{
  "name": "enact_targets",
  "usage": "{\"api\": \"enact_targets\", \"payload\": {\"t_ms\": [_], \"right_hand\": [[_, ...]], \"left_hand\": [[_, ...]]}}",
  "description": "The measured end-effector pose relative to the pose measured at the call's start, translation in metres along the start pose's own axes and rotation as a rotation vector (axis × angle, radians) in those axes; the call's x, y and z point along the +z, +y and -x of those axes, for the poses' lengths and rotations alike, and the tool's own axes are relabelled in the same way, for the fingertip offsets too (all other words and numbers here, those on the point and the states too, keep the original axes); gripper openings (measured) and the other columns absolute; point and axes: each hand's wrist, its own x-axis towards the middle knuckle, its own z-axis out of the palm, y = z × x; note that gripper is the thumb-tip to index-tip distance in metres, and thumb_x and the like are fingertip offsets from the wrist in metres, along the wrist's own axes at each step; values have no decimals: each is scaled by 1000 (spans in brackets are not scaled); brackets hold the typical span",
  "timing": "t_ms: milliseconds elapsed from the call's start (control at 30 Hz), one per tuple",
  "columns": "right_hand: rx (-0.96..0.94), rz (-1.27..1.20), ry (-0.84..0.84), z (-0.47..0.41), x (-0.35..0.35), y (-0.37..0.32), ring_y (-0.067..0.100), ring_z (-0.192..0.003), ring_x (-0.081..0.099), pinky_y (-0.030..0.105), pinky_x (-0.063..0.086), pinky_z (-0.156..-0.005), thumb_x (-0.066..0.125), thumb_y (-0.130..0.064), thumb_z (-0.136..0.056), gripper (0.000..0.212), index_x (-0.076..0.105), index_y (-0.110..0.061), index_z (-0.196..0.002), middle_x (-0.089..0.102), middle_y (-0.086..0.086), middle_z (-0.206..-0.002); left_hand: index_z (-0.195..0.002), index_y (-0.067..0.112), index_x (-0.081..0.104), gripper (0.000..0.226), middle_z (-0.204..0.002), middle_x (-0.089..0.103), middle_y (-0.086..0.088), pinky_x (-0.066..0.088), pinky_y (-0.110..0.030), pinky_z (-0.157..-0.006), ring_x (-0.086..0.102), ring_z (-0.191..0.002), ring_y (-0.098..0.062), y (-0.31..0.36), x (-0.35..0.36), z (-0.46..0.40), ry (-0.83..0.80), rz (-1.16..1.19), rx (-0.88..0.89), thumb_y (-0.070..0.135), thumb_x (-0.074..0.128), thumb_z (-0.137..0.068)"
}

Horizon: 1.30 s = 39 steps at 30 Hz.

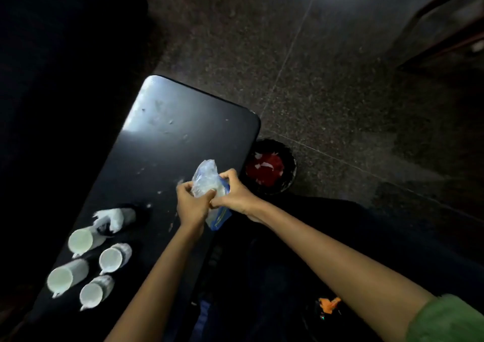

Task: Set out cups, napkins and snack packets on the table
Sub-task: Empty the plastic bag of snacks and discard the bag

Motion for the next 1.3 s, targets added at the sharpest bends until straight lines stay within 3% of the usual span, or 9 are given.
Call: {"api": "enact_targets", "payload": {"t_ms": [100,233,400,500,800,900,1000,1133,1300], "right_hand": [[-11,78,62,-18,-38,12,20,-109,51,32,47,-87,80,-6,-66,70,37,-9,-121,48,12,-126],[14,121,357,-55,-83,38,25,-103,59,33,46,-83,74,-6,-69,51,49,-10,-114,60,9,-114],[180,119,637,-99,-122,85,30,-103,59,38,47,-83,67,-9,-77,41,49,-13,-113,60,11,-115],[298,72,722,-127,-145,106,34,-111,54,39,43,-88,69,-15,-80,49,44,-10,-122,52,14,-125],[463,-60,568,-200,-190,145,36,-136,34,39,35,-107,77,-34,-75,105,7,-10,-150,22,21,-152],[528,-121,520,-216,-196,157,33,-140,29,37,35,-106,71,-29,-83,102,-4,-12,-150,9,16,-158],[549,-56,582,-223,-196,171,32,-138,33,38,36,-106,65,-22,-88,87,6,-10,-150,21,15,-156],[509,37,623,-213,-188,186,33,-124,50,34,42,-98,61,-10,-85,53,43,-6,-135,49,17,-137],[445,59,587,-181,-174,181,31,-118,54,36,44,-97,55,-5,-86,39,54,-9,-125,54,14,-131]], "left_hand": [[-108,4,47,40,-104,61,-15,56,-50,-79,65,-89,-30,10,45,-17,-61,-48,-67,4,71,-75],[-120,4,46,42,-115,62,-20,55,-48,-85,65,-99,-33,14,102,-47,-283,-142,-110,14,64,-84],[-142,17,35,58,-141,48,-7,40,-32,-101,50,-125,-25,9,154,-75,-419,-429,27,24,58,-89],[-144,20,34,59,-148,41,-6,39,-35,-103,46,-130,-26,2,173,-97,-486,-623,56,30,57,-91],[-145,21,32,58,-148,41,-7,39,-34,-101,47,-129,-27,-16,214,-137,-614,-821,45,33,54,-92],[-147,21,28,60,-151,37,-6,37,-32,-101,44,-131,-26,-22,221,-143,-626,-846,37,34,52,-93],[-148,22,27,60,-152,35,-5,35,-26,-93,44,-131,-24,-30,225,-144,-624,-863,38,34,51,-94],[-147,21,28,59,-150,37,-4,36,-25,-90,47,-128,-23,-37,223,-135,-600,-861,29,33,51,-94],[-145,21,31,56,-147,42,-2,38,-24,-84,53,-121,-21,-34,212,-114,-559,-852,60,32,51,-94]]}}
